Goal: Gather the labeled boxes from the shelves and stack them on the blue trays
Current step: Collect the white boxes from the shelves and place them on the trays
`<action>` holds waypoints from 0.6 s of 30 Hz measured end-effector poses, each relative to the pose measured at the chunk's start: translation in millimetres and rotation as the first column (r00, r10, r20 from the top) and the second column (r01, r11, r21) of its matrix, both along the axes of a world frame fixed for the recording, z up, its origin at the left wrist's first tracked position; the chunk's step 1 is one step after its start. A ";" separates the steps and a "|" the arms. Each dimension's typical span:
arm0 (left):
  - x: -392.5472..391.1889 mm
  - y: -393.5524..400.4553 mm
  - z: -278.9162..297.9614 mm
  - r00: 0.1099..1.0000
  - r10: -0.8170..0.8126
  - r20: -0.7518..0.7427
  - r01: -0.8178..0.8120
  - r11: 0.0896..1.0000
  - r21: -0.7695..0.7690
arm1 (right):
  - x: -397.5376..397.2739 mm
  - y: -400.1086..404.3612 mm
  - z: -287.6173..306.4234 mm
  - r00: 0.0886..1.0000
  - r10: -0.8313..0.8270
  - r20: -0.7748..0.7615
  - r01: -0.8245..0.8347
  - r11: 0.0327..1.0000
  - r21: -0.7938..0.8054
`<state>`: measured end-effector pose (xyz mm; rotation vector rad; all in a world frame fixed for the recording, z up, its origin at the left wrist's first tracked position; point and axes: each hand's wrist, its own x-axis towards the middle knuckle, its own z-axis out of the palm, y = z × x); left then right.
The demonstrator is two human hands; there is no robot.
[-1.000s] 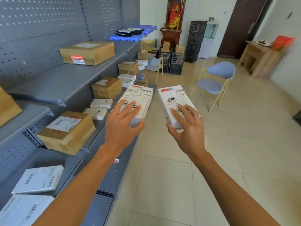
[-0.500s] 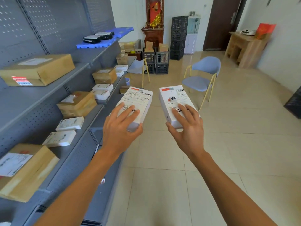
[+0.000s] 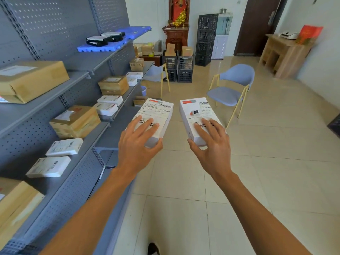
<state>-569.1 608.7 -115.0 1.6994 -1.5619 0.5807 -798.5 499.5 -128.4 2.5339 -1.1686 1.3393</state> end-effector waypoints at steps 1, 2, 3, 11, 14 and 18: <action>5.3 -7.4 -2.1 1.000 0.001 -0.001 -0.001 1.000 -0.009 | 4.8 -7.1 -0.8 1.000 0.003 -0.005 -0.003 1.000 0.003; 11.2 -15.2 -4.5 1.000 0.002 0.001 -0.002 1.000 -0.020 | 9.9 -14.6 -1.6 1.000 0.006 -0.009 -0.006 1.000 0.006; 17.4 -23.4 -6.7 1.000 0.006 0.002 -0.006 1.000 -0.028 | 15.5 -22.8 -2.3 1.000 0.009 -0.013 -0.009 1.000 0.008; 95.0 -107.0 -8.1 1.000 -0.017 -0.009 0.016 0.996 -0.083 | 83.1 -106.4 1.4 0.997 0.011 -0.074 -0.014 0.999 -0.033; 136.4 -136.9 -3.0 1.000 0.011 -0.029 -0.013 0.995 -0.098 | 117.2 -137.8 5.7 0.997 0.006 -0.080 -0.008 1.000 -0.027; 173.0 -170.2 2.9 0.999 0.011 -0.034 -0.014 0.997 -0.079 | 157.1 -169.0 10.1 0.998 0.010 -0.066 -0.012 0.999 -0.035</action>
